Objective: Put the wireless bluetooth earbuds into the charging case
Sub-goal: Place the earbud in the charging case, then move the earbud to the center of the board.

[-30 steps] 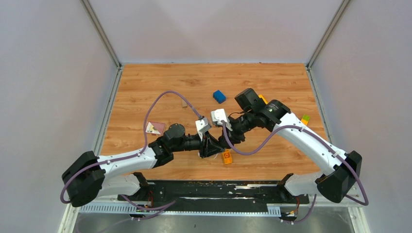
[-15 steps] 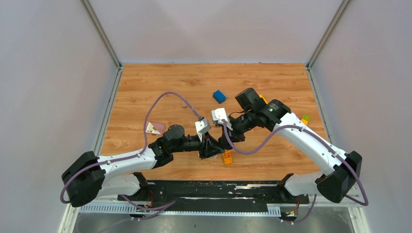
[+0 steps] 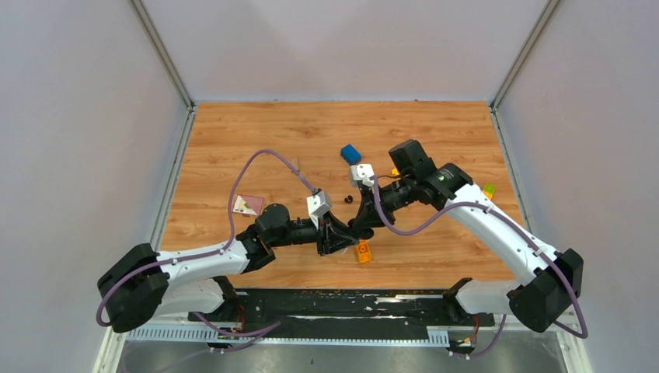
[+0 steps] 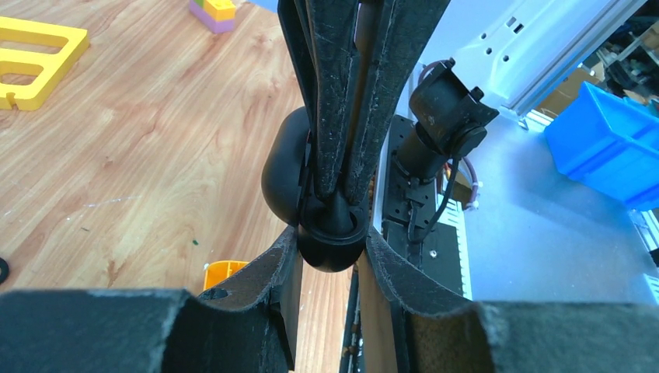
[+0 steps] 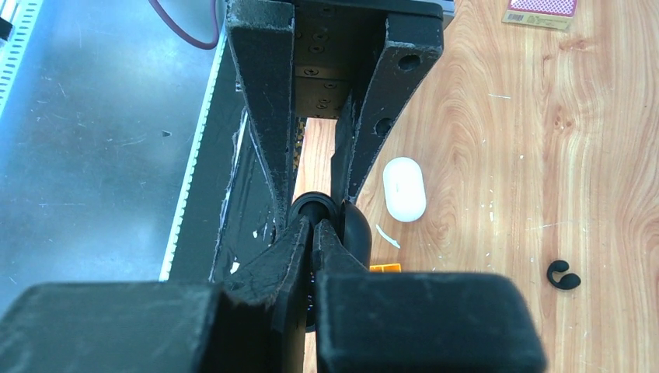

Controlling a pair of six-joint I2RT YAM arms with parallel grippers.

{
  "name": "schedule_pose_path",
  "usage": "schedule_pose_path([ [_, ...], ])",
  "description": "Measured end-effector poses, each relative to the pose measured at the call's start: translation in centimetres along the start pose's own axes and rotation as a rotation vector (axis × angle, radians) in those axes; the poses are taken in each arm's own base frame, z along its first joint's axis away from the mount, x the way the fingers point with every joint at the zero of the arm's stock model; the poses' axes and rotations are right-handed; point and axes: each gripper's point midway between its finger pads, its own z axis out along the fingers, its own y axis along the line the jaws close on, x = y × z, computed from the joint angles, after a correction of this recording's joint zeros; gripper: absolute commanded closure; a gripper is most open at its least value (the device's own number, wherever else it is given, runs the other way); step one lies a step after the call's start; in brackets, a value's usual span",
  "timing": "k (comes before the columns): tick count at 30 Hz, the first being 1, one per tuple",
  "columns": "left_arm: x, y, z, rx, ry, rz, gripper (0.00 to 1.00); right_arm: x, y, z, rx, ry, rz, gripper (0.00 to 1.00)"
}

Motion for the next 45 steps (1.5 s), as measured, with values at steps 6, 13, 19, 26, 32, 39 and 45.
schedule_pose_path([
  [6,-0.2,-0.1,0.0,0.002,-0.009,0.000,1.00,-0.3,0.0,0.1,-0.002,-0.023,0.021,1.00],
  [13,-0.3,0.1,0.1,-0.003,-0.015,-0.005,1.00,-0.4,-0.1,0.0,0.011,-0.023,0.019,0.91],
  [19,-0.3,0.2,0.1,-0.009,-0.018,-0.004,1.00,-0.2,0.2,-0.4,0.031,-0.021,0.007,0.78],
  [26,-0.4,0.2,0.2,-0.011,-0.020,-0.003,1.00,-2.1,0.4,-2.1,0.045,-0.053,0.004,0.72],
  [32,-0.3,0.2,0.1,-0.013,-0.013,-0.002,1.00,-5.4,0.2,-4.2,0.076,-0.117,-0.054,0.74],
  [39,0.4,0.4,-0.3,-0.024,0.018,0.005,1.00,-4.8,-1.4,-5.0,0.131,-0.128,-0.008,0.76],
  [45,0.0,-0.1,-1.2,-0.032,0.029,0.035,1.00,-3.9,-3.6,-6.1,0.209,-0.142,0.040,0.77],
])
